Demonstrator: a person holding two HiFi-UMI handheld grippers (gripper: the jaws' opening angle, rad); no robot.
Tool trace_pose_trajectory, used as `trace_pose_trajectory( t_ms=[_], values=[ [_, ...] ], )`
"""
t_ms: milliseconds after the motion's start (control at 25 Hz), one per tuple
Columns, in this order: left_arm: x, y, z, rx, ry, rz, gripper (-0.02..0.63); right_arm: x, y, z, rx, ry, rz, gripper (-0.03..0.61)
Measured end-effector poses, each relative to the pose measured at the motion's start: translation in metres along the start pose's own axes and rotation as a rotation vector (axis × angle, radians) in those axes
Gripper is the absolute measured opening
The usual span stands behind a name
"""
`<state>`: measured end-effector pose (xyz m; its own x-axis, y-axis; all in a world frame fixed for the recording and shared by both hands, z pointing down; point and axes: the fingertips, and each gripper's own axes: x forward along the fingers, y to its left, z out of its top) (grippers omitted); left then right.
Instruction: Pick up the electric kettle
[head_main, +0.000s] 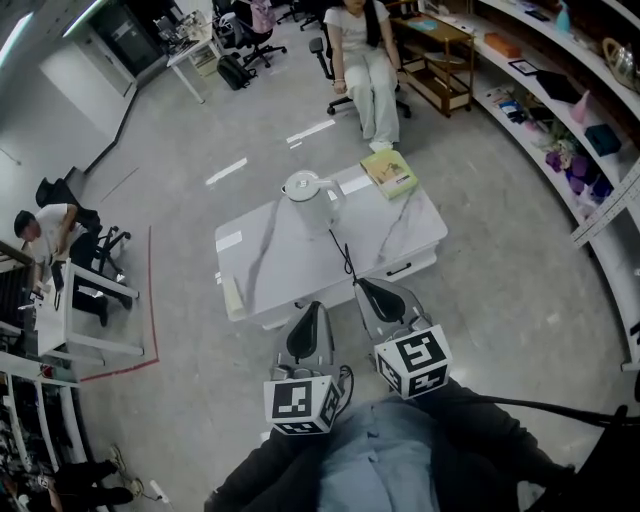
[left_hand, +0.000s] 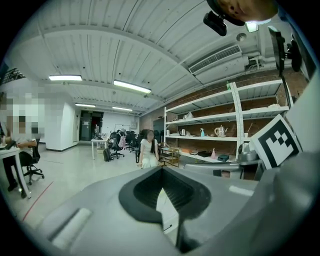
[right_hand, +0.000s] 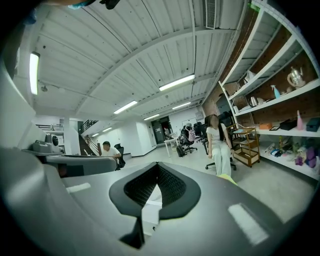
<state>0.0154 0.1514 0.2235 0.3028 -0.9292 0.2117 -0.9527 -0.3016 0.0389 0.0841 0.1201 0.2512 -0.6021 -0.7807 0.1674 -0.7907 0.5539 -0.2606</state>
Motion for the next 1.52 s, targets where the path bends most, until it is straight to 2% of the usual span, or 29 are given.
trace_pose_trajectory(
  t_ms=[320,680,1240,1520],
  values=[
    [0.025,0.006,0.008,0.018,0.008,0.036,0.005,0.027,-0.017,0.009,0.021,-0.005,0.045,0.026],
    [0.045,0.044,-0.005,-0.037,0.020,0.091,0.005,0.067,-0.019,-0.002,0.003,0.047,0.069,0.026],
    [0.123,0.136,-0.022,-0.156,0.059,0.073,0.005,0.179,-0.026,-0.014,-0.012,0.156,0.027,0.026],
    [0.162,0.195,0.001,-0.174,0.023,0.056,0.005,0.244,-0.020,0.010,-0.050,0.150,0.003,0.026]
  ],
)
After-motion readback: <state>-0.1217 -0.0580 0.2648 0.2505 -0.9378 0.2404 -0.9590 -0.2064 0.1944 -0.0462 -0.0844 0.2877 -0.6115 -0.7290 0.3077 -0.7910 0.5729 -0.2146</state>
